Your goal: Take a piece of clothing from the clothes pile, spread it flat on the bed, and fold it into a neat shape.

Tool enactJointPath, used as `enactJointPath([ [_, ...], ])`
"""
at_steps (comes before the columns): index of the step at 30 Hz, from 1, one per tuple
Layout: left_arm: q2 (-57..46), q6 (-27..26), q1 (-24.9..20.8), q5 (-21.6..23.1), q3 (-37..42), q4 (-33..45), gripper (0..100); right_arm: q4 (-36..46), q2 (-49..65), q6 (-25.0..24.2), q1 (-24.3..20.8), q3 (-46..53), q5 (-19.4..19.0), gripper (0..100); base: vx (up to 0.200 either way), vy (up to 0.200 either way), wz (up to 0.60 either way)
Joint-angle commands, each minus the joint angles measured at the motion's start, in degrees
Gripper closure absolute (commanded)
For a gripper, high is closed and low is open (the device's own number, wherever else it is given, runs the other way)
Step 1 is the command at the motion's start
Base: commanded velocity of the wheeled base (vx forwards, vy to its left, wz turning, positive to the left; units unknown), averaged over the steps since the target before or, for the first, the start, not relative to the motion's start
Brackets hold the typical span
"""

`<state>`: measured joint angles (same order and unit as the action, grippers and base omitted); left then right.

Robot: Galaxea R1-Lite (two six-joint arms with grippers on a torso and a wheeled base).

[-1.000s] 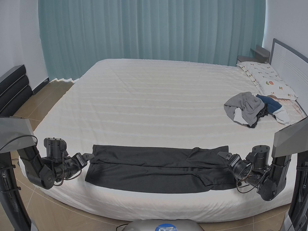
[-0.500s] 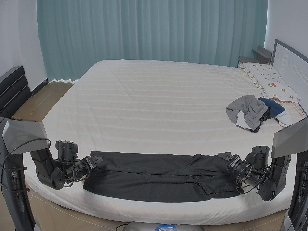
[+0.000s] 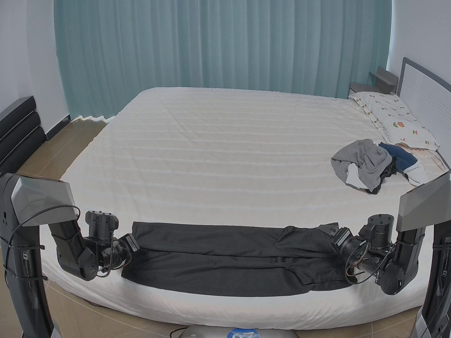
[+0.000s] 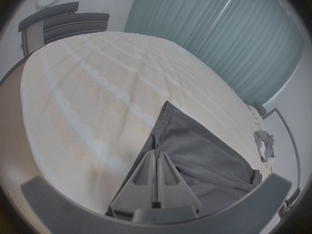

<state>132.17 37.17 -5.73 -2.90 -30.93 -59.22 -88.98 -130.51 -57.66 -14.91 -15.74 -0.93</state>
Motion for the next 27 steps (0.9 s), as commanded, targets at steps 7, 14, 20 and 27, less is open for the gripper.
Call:
enactJointPath([
  [7,0.2,0.1,0.5,0.0,0.6,-0.1,100,-0.6,-0.3,0.1,0.0,0.1,0.0,0,0.0,0.0,0.0],
  [14,-0.9,1.0,1.2,0.7,0.6,-0.6,0,-0.6,-0.2,0.0,0.1,0.2,0.0,0,0.0,0.0,0.0],
  [20,-6.0,2.4,2.7,7.9,1.0,-1.0,0,-0.6,0.1,-0.2,0.5,0.9,0.0,0,0.0,0.0,0.0],
  [27,-3.2,-8.7,3.4,14.2,-1.3,-0.5,0,-0.6,-0.2,-0.2,0.3,0.9,0.0,0,0.0,0.0,0.0],
])
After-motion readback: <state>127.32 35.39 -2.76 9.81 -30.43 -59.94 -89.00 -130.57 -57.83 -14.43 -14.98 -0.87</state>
